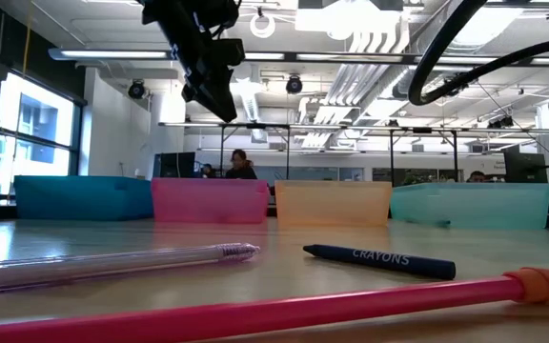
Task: Sort crayons/erasers/pens/pencils in bins
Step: Put the green eraser into the pink bin
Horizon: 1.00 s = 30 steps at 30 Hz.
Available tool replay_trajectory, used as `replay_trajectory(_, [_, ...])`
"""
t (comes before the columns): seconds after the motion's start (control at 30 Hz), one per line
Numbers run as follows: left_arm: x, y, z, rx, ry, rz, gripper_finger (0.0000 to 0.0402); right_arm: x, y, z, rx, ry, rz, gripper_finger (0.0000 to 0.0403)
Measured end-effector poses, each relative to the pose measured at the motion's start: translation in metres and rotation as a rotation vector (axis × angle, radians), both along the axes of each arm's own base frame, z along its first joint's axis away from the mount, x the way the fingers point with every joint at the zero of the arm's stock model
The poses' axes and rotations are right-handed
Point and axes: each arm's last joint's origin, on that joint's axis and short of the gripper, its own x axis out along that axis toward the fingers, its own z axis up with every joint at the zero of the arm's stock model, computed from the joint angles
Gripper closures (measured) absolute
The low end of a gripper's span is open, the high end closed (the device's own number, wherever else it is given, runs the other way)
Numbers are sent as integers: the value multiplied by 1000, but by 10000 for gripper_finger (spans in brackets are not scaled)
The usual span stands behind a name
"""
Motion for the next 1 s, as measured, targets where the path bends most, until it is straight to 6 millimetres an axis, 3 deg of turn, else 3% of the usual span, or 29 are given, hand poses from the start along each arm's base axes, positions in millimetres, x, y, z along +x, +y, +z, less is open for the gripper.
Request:
replay_trajectory(0.47, [-11,-10,-9,-162,104,-51,280,2,3,2,-16,-32,63,320])
replay_trajectory(0.8, [-15,-14,-10,-282,84,-224,280,17,11,30,-90,-172,55,320])
replay_trajectory(1.0, [-25,-10,-12,-310,139,-233,280,38,3,47,-124,-268,43,320])
